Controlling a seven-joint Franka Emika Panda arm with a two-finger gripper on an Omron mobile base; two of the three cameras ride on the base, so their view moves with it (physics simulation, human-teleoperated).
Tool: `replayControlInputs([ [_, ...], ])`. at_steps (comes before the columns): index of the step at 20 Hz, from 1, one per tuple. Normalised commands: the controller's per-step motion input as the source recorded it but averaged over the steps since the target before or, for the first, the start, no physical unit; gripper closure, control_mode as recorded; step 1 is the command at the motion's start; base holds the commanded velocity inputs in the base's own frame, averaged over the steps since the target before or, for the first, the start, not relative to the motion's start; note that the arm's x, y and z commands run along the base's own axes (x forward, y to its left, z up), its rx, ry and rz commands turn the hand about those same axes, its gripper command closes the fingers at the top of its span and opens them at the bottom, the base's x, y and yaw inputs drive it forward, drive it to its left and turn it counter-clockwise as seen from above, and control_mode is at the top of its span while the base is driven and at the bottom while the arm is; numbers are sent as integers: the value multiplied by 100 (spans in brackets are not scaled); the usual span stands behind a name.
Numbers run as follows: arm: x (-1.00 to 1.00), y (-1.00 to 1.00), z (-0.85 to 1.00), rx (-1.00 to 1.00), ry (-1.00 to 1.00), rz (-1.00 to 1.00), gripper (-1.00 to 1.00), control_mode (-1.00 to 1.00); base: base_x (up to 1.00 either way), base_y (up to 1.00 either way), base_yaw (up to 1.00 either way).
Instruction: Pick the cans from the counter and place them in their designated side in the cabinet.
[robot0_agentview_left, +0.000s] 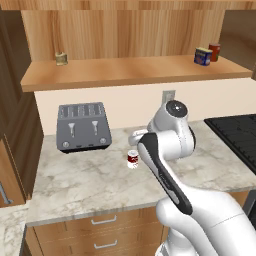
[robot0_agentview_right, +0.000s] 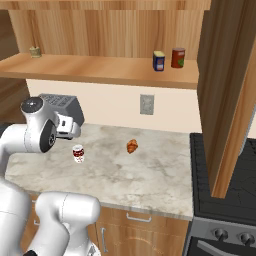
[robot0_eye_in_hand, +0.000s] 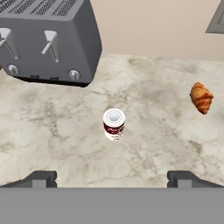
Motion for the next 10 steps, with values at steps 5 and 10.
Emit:
replayControlInputs([
  [5,23,2,-6,0,9,0,-100,-100,0,0,0],
  [10,20,1,-4,0,12,0,-100,-100,0,0,0],
])
